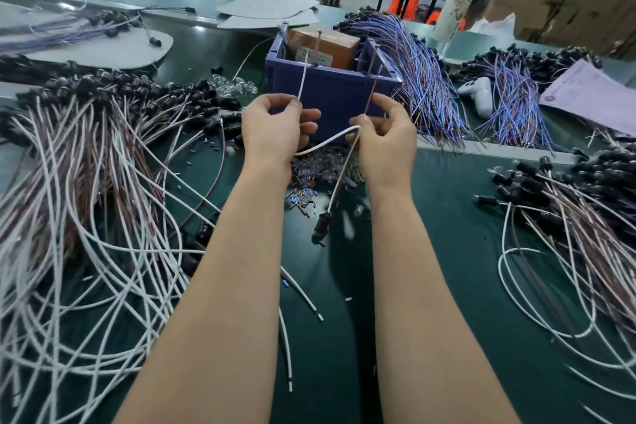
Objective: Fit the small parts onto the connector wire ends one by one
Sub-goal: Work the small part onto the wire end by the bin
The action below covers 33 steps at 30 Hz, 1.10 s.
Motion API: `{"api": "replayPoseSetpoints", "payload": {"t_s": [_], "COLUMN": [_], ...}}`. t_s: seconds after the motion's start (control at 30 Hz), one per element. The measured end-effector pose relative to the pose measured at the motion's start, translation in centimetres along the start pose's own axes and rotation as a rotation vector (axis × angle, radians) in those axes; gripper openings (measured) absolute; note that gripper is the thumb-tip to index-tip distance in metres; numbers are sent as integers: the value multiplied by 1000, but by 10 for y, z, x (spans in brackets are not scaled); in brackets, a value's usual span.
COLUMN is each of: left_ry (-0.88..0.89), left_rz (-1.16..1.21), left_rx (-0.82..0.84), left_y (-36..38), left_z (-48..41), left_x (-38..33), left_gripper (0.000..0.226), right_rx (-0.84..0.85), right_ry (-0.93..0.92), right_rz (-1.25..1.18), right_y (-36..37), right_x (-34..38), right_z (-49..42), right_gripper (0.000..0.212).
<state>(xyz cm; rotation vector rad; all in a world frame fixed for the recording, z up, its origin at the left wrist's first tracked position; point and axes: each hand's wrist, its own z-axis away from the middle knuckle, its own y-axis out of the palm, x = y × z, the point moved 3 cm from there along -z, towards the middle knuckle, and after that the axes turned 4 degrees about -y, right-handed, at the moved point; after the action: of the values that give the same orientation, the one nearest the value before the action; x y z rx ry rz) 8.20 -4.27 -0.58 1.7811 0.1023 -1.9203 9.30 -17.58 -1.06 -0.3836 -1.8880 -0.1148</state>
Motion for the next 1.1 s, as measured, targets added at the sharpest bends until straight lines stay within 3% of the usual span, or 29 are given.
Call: {"api": "replayPoseSetpoints", "payload": {"t_s": [0.5, 1.1], "left_ry": [13, 9], "left_rz": [-42, -74], "left_rx": [78, 94], "left_y": [4, 5], "left_z": [3, 2], "left_x": [0, 1], "left_gripper": [5, 10], "right_rx": [35, 27], "right_ry": [8, -1], "right_rz": [-19, -18], "right_y": [3, 2], "right_x": [2, 1], "right_z": [-2, -2], "right_gripper": [34, 28]}}
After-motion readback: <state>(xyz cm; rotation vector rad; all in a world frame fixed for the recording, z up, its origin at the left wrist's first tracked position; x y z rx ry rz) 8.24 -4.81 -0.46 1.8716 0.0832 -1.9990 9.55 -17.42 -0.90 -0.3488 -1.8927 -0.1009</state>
